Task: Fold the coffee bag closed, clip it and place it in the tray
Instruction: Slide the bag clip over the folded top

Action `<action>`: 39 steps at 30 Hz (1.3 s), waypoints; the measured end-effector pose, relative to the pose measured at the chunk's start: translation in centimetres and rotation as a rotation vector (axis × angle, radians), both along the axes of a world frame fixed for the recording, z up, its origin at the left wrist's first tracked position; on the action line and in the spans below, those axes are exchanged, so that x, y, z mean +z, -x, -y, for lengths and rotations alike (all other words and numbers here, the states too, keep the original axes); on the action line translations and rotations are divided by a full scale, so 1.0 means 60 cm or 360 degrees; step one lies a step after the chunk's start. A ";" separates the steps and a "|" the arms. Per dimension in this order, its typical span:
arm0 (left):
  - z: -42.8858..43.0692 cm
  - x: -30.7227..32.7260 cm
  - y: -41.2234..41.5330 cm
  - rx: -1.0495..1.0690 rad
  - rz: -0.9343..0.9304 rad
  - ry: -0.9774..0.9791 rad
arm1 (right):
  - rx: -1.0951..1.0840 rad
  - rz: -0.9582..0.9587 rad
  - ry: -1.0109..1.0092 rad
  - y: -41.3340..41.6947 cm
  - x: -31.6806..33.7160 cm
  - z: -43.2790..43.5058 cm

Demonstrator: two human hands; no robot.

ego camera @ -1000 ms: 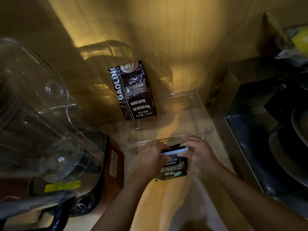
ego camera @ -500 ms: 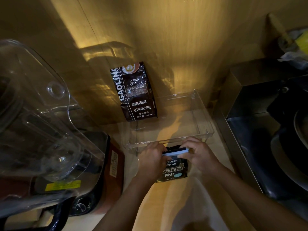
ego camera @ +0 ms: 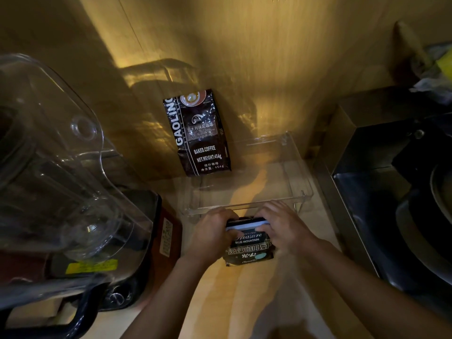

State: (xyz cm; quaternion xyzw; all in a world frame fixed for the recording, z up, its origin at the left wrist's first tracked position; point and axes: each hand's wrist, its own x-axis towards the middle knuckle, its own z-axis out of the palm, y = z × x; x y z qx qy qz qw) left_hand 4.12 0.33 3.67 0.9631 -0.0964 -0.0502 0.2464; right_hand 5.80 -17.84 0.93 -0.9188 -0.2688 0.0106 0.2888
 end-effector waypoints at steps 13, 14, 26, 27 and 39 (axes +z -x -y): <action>0.002 -0.014 0.016 0.0075 0.0114 0.0029 | 0.0095 -0.0006 0.0091 0.000 0.003 -0.011; 0.003 -0.014 0.017 0.0081 0.0124 0.0032 | 0.0079 0.0017 0.0095 0.001 0.002 -0.014; -0.025 -0.010 0.029 0.0088 0.0038 0.0128 | 0.0081 0.0041 0.0128 0.019 0.013 -0.024; -0.036 -0.009 0.031 0.0124 0.0033 0.0150 | 0.0043 0.0034 0.0105 0.020 0.014 -0.024; -0.065 -0.022 0.040 0.0099 0.0156 0.0250 | 0.0093 0.0048 0.0291 0.014 0.023 -0.030</action>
